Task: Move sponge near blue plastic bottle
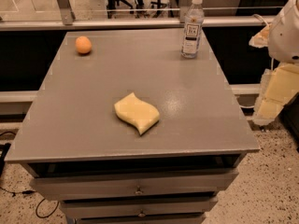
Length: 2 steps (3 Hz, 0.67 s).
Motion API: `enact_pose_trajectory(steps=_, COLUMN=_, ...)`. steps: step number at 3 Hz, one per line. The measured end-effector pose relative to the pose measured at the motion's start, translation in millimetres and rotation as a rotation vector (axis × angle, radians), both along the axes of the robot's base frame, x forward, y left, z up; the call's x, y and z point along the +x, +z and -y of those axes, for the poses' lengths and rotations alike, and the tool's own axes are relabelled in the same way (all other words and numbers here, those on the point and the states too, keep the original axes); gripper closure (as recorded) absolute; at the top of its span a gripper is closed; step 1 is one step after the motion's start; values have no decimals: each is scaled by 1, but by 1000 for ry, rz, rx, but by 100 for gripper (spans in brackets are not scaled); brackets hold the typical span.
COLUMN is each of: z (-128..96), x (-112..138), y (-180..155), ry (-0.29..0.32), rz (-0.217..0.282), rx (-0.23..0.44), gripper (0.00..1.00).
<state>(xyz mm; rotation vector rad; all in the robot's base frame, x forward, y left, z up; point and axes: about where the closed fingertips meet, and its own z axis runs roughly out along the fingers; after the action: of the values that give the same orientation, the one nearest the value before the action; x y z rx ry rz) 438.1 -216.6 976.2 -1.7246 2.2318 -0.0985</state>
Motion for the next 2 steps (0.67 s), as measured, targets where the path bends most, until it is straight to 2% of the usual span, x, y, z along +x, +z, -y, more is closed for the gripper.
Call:
enact_pose_trajectory(steps=1, z=0, x=0, y=0, ry=0, rz=0, rx=0, gripper=0)
enact_pose_trajectory(steps=2, z=6, x=-3, y=-19, ry=-17, rz=-37, rx=23, gripper=0)
